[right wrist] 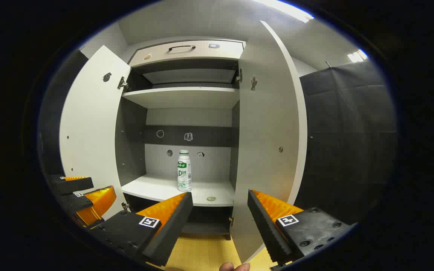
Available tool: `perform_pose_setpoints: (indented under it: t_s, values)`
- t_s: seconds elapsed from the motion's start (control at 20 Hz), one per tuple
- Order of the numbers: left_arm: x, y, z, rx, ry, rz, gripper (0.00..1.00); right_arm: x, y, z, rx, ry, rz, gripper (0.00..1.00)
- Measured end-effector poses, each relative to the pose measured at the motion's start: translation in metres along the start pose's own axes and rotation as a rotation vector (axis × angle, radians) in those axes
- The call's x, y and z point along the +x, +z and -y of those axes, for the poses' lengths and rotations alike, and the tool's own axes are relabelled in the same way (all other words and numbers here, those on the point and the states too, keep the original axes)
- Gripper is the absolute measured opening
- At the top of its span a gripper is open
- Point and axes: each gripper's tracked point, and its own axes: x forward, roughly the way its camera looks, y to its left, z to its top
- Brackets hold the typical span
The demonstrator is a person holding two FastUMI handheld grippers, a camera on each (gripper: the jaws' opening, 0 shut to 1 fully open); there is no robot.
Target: Grasp the bottle in the cabinet with the left hand and place it on the coaster, then close the right door with the right hand and the left door with the left hand.
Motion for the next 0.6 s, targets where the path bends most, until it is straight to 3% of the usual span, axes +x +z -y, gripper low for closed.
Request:
perform_pose_setpoints:
  t_s: [0.6]
  values:
    - [-0.011, 0.005, 0.004, 0.027, -0.011, 0.008, 0.94, -0.011, 0.005, 0.004, 0.012, -0.008, 0.014, 0.97]
